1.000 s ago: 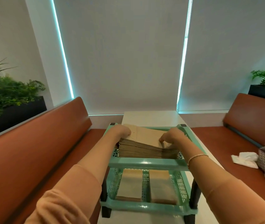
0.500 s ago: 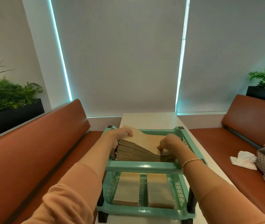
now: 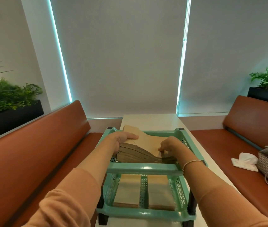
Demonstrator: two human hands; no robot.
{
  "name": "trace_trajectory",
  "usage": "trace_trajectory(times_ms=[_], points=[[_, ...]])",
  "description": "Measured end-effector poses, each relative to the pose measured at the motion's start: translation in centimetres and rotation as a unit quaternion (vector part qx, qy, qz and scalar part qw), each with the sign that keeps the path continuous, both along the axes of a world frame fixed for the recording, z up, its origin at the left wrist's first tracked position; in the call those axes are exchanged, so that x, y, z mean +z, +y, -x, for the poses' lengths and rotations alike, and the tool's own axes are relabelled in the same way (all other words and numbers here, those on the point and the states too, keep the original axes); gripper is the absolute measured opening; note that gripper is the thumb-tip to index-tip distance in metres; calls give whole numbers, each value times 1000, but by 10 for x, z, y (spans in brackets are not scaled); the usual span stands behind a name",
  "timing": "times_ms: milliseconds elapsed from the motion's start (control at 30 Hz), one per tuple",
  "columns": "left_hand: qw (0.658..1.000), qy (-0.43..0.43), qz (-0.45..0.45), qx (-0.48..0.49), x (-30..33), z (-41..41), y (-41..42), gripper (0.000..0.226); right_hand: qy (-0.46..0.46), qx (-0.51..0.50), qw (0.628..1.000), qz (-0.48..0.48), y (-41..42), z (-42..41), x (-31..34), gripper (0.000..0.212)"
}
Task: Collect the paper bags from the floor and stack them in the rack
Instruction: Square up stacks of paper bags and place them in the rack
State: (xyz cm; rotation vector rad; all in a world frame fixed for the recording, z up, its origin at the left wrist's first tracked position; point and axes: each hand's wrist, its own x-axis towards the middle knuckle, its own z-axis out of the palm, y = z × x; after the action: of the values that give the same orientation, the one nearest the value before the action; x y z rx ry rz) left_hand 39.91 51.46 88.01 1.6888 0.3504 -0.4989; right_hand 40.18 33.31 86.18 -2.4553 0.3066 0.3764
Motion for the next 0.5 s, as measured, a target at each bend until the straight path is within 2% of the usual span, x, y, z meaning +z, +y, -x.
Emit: trace_trajectory(times_ms=[100,133,233,300,367,467,500], points=[[998,-49,23,-14,-3,-2,10,50,-3,-42,990,-131,-2,7,13,44],[998,-56,34,-18,-4,-4,14,51,1,-53,983,-176,-4,8,15,47],[990,-77,113,-22,-7,-3,26,23,8,-64,952,-298,-13,13,20,51],[982,-105,155,-19,-9,0,33,22,31,-77,922,-378,-20,14,19,41],[972,-149,178,-23,-11,3,34,40,8,-77,902,-425,-22,13,18,28],[967,-216,137,-1,-15,3,35,93,-98,-98,909,-393,-21,9,14,22],[965,-234,115,0,-16,3,35,100,-130,-111,909,-381,-21,7,10,23]])
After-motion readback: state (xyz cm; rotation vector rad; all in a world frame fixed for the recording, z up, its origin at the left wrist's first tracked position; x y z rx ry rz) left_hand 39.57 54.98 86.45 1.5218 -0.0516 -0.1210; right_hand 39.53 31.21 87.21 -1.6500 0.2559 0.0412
